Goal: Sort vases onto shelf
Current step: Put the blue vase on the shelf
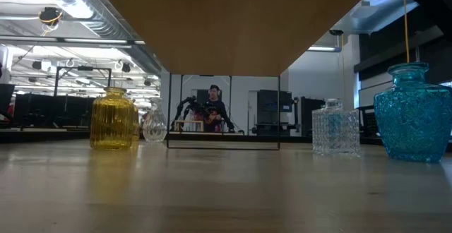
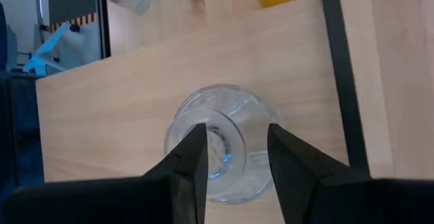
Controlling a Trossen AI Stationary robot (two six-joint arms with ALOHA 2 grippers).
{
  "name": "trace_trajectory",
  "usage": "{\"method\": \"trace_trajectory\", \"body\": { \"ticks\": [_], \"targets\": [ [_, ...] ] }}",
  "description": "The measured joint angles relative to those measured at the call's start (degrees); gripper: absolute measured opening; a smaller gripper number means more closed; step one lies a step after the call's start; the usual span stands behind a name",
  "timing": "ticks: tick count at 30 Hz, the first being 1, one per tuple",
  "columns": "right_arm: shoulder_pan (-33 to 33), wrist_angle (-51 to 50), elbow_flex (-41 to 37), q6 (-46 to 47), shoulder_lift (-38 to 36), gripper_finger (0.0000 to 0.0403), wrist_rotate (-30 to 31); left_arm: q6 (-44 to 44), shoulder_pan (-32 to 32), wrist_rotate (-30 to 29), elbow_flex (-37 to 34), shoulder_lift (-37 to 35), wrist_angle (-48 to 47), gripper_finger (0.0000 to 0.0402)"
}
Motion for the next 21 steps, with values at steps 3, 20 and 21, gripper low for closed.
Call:
{"method": "trace_trajectory", "body": {
  "ticks": [3,20,21],
  "targets": [
    [-0.68,-0.75,0.00,0.34,-0.01,0.0117,-0.27,0.00,0.01,0.00,0.00,-0.02,0.00,0.0072],
    [-0.45,-9.51,-3.72,-6.46,-16.39,0.0117,11.19,0.15,-0.01,1.29,0.00,0.00,-0.04,0.0072],
    [0.52,-9.28,-5.25,-6.41,-17.35,0.0117,13.38,0.26,-0.01,1.31,0.00,-0.02,-0.04,0.0072]
  ]
}}
